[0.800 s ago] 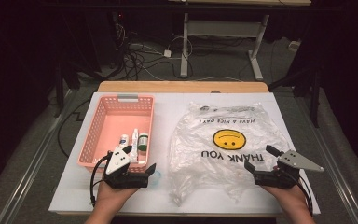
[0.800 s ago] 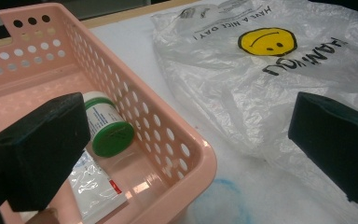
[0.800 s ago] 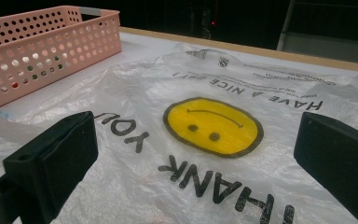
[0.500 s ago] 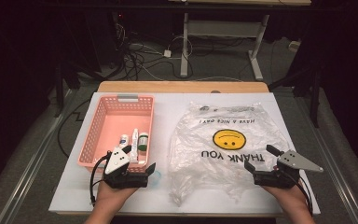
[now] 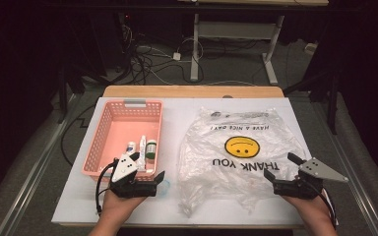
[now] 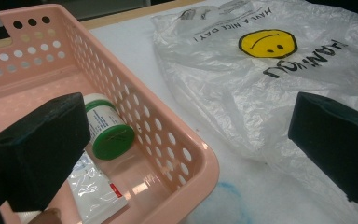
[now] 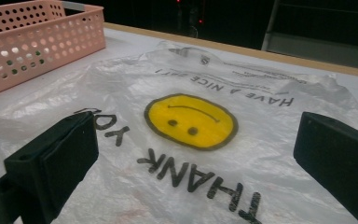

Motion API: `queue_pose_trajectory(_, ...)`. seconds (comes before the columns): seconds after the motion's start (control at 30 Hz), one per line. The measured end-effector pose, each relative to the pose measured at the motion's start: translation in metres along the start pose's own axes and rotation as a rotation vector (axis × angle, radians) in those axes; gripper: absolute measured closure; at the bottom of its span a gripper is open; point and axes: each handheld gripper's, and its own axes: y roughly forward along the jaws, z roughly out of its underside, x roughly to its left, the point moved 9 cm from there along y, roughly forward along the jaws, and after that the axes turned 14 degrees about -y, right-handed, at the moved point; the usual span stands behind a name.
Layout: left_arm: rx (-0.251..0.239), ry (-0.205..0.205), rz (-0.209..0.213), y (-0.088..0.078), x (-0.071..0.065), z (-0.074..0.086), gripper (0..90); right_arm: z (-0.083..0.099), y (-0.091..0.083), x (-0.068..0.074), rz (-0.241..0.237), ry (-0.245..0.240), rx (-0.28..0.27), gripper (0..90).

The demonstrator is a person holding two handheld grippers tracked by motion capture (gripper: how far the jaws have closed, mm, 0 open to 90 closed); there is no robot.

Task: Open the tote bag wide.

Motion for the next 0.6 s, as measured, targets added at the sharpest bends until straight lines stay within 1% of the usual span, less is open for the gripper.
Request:
queue_pose_trajectory(0.3, 0.003, 0.001, -0.004, 0.001, 0.003, -0.001, 0.0, 0.012, -0.009, -0.021, 0.048, 0.008, 0.047, 1.2)
queue_pose_trajectory(0.5, 0.002, 0.000, -0.004, 0.002, 0.002, -0.002, 0.0, 0.025, -0.016, -0.039, 0.081, 0.034, 0.085, 2.9)
queue_pose_trajectory(0.6, 0.005, -0.001, -0.001, 0.002, 0.002, -0.003, 0.0, 0.031, -0.019, -0.047, 0.090, 0.049, 0.103, 5.8)
